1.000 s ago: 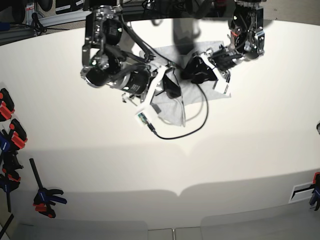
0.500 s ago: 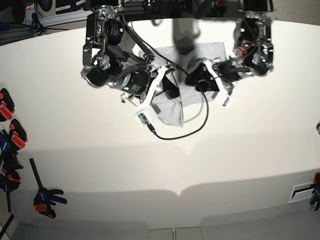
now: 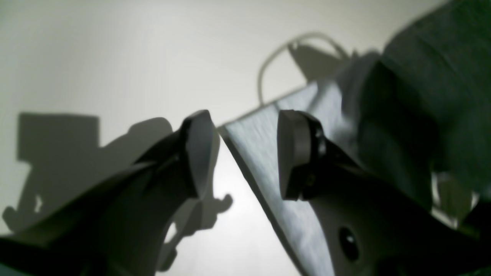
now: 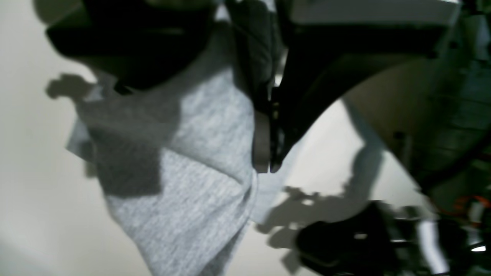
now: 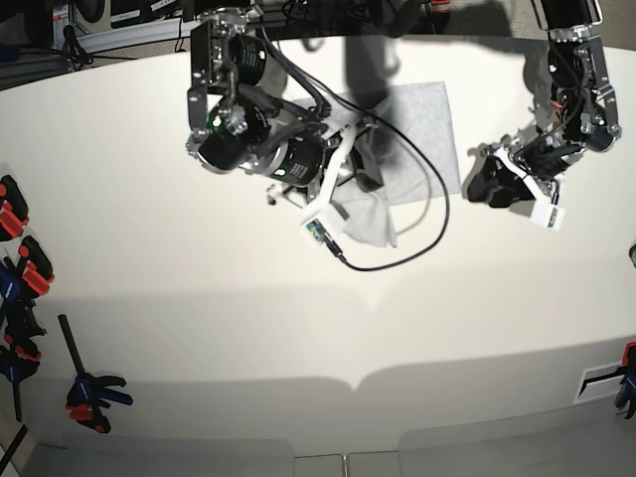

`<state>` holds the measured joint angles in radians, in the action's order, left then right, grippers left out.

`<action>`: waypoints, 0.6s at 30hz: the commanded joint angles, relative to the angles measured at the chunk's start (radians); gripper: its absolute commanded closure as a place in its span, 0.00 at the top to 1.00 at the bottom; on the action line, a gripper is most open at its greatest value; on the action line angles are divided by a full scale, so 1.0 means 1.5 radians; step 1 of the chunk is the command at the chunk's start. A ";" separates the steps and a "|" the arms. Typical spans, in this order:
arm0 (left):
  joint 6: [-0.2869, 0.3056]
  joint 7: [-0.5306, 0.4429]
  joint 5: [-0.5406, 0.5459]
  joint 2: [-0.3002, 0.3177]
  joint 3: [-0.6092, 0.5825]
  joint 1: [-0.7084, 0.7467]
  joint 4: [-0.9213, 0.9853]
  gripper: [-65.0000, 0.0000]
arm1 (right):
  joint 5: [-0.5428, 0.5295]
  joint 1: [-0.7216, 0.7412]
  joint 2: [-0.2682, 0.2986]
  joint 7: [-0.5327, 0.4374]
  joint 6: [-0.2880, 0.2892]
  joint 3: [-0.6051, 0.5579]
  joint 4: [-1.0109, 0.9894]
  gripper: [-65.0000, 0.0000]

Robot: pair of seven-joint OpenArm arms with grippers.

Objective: Fold the T-shirt properly
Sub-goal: 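Fold the strip's end inward over the left gripper's fold with the right gripper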

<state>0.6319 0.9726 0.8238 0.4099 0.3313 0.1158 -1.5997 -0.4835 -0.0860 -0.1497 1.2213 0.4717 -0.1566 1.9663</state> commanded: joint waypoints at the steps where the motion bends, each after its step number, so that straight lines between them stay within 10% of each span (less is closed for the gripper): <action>1: 0.004 -0.005 0.015 0.008 0.007 -0.007 -0.013 0.40 | -0.010 0.009 -0.005 -0.017 0.000 -0.010 0.013 0.00; 5: 0.005 0.005 0.016 0.008 0.006 -0.005 -0.013 0.40 | -0.009 0.009 -0.005 -0.012 0.000 -0.019 0.013 0.00; 9: 0.005 0.005 0.015 0.008 0.006 -0.005 -0.013 0.40 | -0.055 -0.001 -0.005 -0.032 -0.001 -0.019 0.013 0.37; 18: 0.005 0.000 0.013 0.043 0.006 -0.005 -0.013 0.40 | -0.298 0.003 -0.005 -0.040 0.045 -0.018 0.013 0.38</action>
<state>0.6323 0.9951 0.8234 0.4572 0.3340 0.1211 -1.6001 -0.9085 -0.0994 -0.1493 1.1809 0.5240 -0.1818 1.9667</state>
